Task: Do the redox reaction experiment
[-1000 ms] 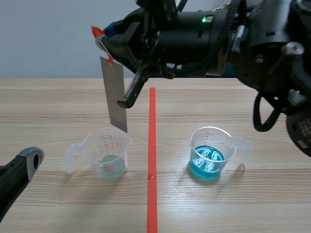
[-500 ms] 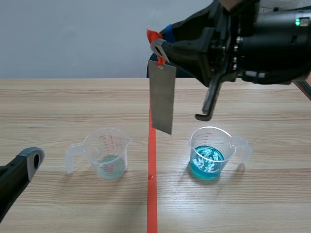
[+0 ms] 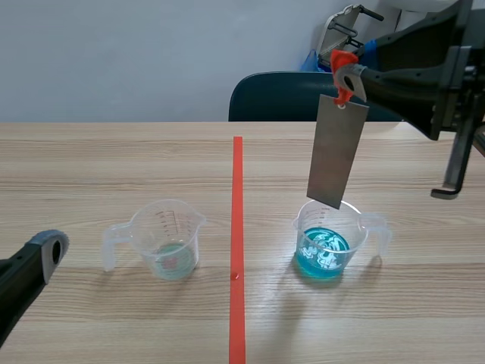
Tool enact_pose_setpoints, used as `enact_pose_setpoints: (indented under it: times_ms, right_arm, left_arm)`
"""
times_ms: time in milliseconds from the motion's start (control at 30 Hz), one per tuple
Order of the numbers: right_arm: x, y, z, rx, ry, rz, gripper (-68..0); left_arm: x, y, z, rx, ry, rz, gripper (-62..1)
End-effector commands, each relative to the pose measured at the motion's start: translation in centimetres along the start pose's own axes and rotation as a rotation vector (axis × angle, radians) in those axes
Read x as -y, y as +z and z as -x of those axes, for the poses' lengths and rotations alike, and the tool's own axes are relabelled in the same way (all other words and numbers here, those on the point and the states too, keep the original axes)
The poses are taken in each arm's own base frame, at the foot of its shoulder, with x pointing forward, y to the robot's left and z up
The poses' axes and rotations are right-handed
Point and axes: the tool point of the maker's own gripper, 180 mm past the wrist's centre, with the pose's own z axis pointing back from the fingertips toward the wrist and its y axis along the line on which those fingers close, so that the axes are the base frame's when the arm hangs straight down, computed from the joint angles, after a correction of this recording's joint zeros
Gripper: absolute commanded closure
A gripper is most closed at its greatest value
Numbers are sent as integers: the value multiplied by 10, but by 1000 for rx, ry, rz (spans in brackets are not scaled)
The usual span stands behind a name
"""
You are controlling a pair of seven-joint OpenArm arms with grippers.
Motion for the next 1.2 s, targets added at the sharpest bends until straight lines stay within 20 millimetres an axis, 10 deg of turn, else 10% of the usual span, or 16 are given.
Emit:
enact_pose_setpoints:
  times_ms: [0,1167]
  right_arm:
    - [7,3,-5,9,19,15,-8]
    - [6,17,5,-3,-2,-15,-8]
  left_arm:
    - [1,1,-4,13,11,-1,-623]
    - [1,1,-4,13,11,-1,-623]
